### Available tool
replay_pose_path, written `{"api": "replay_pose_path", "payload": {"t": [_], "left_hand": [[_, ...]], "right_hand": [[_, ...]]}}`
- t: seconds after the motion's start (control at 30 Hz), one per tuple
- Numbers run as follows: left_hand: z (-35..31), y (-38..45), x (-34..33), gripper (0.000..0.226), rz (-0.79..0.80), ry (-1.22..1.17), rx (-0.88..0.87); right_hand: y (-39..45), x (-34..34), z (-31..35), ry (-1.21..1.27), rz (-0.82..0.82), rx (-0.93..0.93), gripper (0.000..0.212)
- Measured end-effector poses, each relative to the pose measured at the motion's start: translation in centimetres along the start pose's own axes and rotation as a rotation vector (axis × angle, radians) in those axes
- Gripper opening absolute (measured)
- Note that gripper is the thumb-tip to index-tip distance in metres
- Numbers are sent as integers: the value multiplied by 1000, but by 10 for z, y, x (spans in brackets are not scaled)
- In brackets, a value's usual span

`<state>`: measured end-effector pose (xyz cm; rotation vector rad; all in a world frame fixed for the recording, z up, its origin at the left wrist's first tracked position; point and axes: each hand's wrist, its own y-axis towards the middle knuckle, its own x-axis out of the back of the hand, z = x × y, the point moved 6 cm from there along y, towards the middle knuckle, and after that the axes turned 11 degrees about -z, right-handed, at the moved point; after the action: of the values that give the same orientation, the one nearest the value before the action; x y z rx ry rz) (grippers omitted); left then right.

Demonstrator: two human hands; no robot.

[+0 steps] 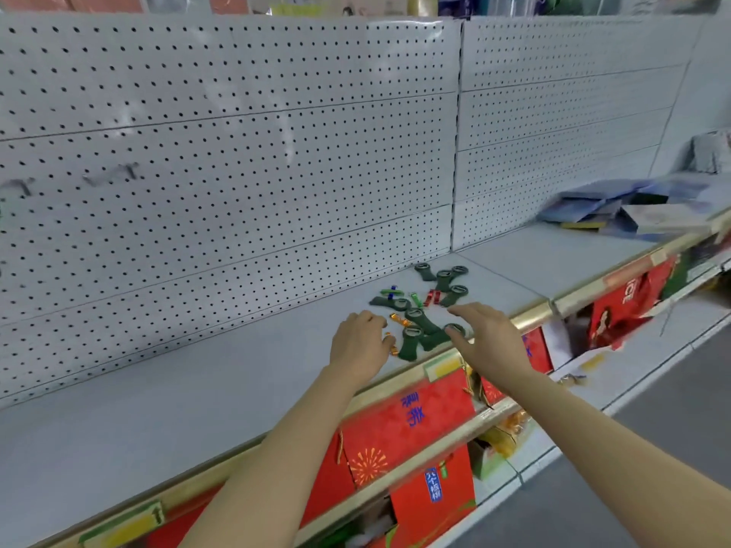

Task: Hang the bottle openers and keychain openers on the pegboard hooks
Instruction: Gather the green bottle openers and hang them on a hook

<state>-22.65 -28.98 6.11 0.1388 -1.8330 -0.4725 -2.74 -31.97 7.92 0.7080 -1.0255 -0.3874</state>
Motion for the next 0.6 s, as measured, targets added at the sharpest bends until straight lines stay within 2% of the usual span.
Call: {"api": "replay_pose_path", "payload": {"t": [0.27, 0.6], "left_hand": [[-42, 63, -100, 25, 210, -42, -36], [-63, 121, -170, 43, 408, -7, -101]], "right_hand": [[3, -36, -96, -74, 112, -191, 36], [33, -88, -176, -80, 254, -371, 35]]}}
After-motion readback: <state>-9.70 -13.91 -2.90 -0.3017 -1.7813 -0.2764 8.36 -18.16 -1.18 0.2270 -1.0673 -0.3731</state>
